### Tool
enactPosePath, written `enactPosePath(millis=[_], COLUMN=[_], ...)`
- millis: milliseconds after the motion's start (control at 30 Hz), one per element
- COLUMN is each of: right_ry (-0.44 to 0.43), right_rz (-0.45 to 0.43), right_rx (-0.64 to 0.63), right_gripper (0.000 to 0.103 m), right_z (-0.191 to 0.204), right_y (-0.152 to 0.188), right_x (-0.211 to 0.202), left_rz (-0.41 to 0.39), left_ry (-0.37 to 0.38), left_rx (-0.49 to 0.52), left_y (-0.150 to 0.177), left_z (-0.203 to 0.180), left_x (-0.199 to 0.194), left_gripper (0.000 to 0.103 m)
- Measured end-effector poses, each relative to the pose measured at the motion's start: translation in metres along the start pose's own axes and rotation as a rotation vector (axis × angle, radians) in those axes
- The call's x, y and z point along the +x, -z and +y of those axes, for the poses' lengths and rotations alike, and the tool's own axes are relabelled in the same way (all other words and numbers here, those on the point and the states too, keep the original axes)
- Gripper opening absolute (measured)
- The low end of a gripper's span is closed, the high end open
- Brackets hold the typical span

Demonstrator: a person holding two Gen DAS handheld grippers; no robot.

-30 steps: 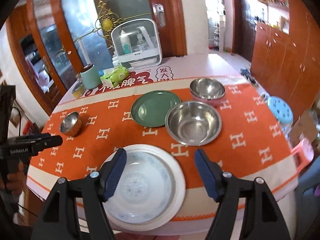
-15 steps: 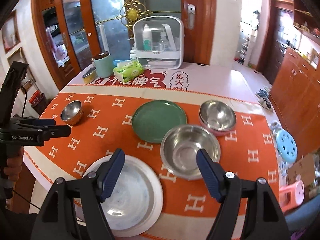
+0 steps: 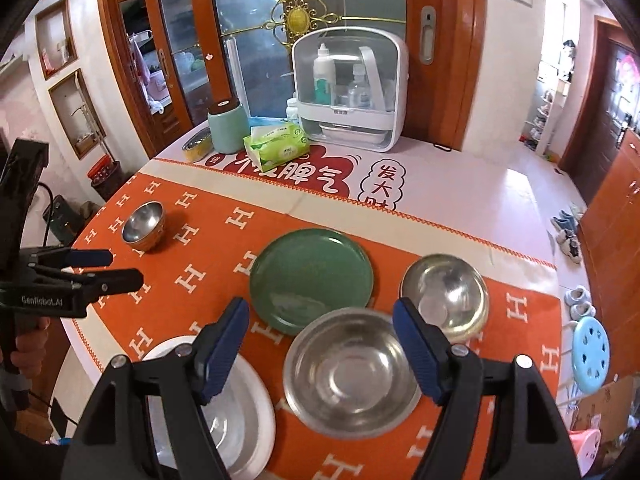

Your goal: Organize plates and bowls

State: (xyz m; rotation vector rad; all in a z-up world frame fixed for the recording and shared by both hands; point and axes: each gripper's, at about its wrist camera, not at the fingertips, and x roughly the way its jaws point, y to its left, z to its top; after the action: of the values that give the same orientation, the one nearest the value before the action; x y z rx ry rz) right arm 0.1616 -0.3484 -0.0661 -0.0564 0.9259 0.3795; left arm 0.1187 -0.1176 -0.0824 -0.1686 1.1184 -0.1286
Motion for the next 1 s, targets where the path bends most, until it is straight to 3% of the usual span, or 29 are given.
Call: enactPosePath(millis=[600,1000], right_ry=[-0.213,-0.278], right_rz=[0.11,0.194], right_rx=[0.23,0.275], right_gripper=[0.075,0.075], right_z=[-0.069,-0.076], right_y=[-0.01,-0.004], right_x=[0.087,0.132], left_rz=[0.069,0.165], left_ry=[-0.052,-0.068], left_rx=[-0.103,-0.177], left_y=[-0.023,-0.026], left_z=[-0.017,-0.015], left_x=[0.072,0.132], left_gripper=[0.086,0.086])
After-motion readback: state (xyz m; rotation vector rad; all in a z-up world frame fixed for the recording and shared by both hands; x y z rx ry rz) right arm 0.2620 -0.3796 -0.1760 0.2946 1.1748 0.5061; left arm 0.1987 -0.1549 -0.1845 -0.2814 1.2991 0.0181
